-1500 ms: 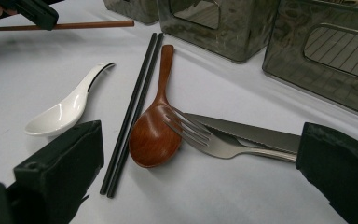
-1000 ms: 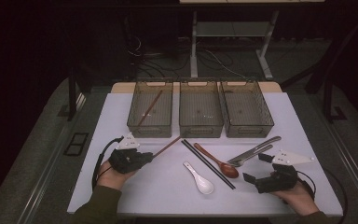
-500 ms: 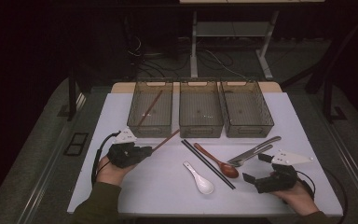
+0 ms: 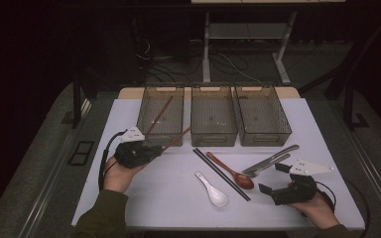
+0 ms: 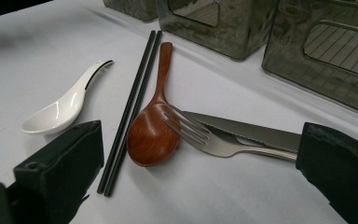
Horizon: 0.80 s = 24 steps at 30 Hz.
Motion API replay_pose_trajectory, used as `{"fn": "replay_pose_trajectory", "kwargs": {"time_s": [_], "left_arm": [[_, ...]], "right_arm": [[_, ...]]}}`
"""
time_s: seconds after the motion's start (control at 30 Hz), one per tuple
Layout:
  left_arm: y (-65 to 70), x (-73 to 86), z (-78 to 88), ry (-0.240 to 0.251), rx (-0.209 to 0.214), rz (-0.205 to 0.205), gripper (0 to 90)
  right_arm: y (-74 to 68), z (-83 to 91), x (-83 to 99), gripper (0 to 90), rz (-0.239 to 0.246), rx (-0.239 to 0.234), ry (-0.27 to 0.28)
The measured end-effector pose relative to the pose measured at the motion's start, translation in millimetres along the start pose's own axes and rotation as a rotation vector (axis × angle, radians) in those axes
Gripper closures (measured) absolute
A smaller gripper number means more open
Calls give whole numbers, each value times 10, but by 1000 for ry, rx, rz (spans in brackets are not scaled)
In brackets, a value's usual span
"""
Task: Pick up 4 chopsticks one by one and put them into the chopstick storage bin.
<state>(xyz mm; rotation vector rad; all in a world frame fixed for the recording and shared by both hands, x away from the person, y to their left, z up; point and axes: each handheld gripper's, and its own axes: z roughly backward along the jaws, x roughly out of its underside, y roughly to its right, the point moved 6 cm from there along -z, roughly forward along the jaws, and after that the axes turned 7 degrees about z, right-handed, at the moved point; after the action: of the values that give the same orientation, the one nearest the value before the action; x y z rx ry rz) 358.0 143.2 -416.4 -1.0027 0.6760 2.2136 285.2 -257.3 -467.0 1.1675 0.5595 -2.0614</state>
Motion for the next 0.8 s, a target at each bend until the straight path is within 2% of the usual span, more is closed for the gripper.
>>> {"fn": "replay_pose_trajectory", "kwargs": {"time_s": [0.27,0.5,0.8], "left_arm": [[-112,-109,-34,1,-11,8,840],[-192,-273,-77,0,-20,5,841],[-335,-507,-122,11,-50,22,840]], "right_arm": [[5,-4,3,11,-2,1,-2],[14,6,8,11,-6,3,0],[8,4,9,11,-4,1,0]]}}
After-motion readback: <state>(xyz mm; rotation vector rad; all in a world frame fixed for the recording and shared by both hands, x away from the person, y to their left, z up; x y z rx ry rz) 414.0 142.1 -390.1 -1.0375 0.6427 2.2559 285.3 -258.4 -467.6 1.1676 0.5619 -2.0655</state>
